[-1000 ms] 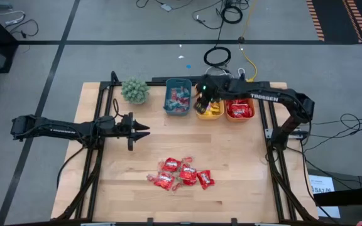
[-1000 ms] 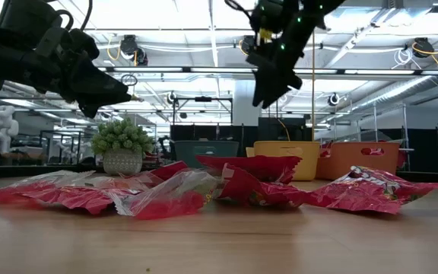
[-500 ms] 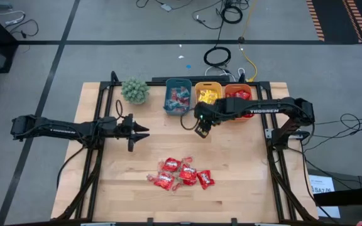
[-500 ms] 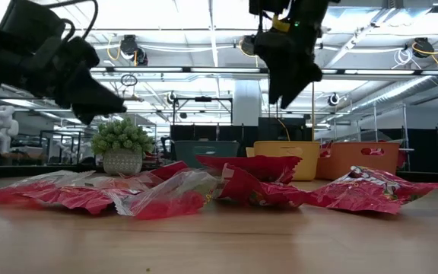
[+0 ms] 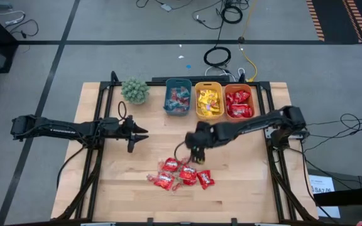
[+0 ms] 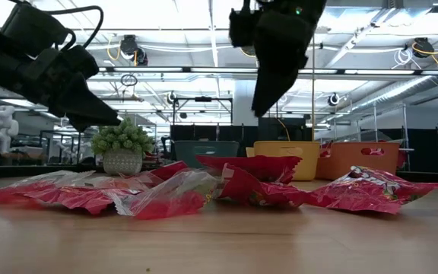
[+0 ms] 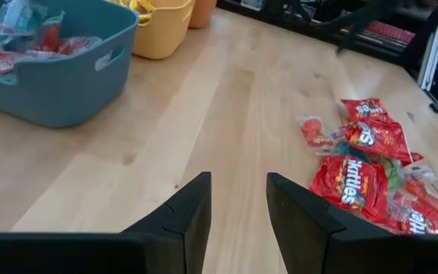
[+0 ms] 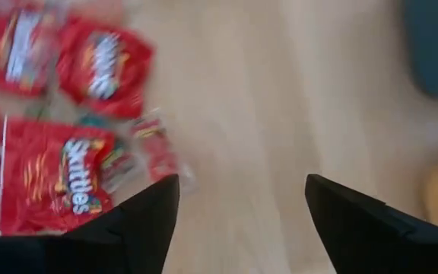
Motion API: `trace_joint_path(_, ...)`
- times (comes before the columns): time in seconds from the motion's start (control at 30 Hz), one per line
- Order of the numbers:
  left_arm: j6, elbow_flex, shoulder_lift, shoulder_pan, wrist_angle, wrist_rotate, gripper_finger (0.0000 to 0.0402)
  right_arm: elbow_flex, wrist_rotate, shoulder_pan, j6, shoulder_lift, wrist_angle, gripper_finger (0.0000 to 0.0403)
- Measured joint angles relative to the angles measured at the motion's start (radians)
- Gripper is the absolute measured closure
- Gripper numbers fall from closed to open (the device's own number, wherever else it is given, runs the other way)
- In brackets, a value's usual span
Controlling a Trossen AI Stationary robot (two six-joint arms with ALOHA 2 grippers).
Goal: Sort candy
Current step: Put the orange gummy into the blue bin
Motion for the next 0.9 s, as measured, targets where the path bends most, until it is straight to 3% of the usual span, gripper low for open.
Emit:
trace_joint_path(0.23,0.000,0.000,0.000,0.000,0.004,0.000,0.0265,0.000,-0.005,0.063,-0.087,0.136,0.108,0.0158)
trace_joint_path(0.53,-0.004,0.000,0.000,0.000,0.004,0.000,0.0265,0.002,-0.107,0.065,-0.106,0.283,0.202,0.0211)
trace_joint_path(0.63,-0.004,0.000,0.000,0.000,0.004,0.001,0.0265,0.004,-0.107,0.061,-0.107,0.293,0.204,0.0252)
trace_joint_path(0.8,-0.003,0.000,0.000,0.000,0.012,0.001,0.0265,-0.003,-0.102,0.029,-0.121,0.250,0.150,0.0372)
trace_joint_path(0.9,-0.003,0.000,0.000,0.000,0.021,0.000,0.0265,-0.003,-0.091,-0.011,-0.132,0.183,0.145,0.0389)
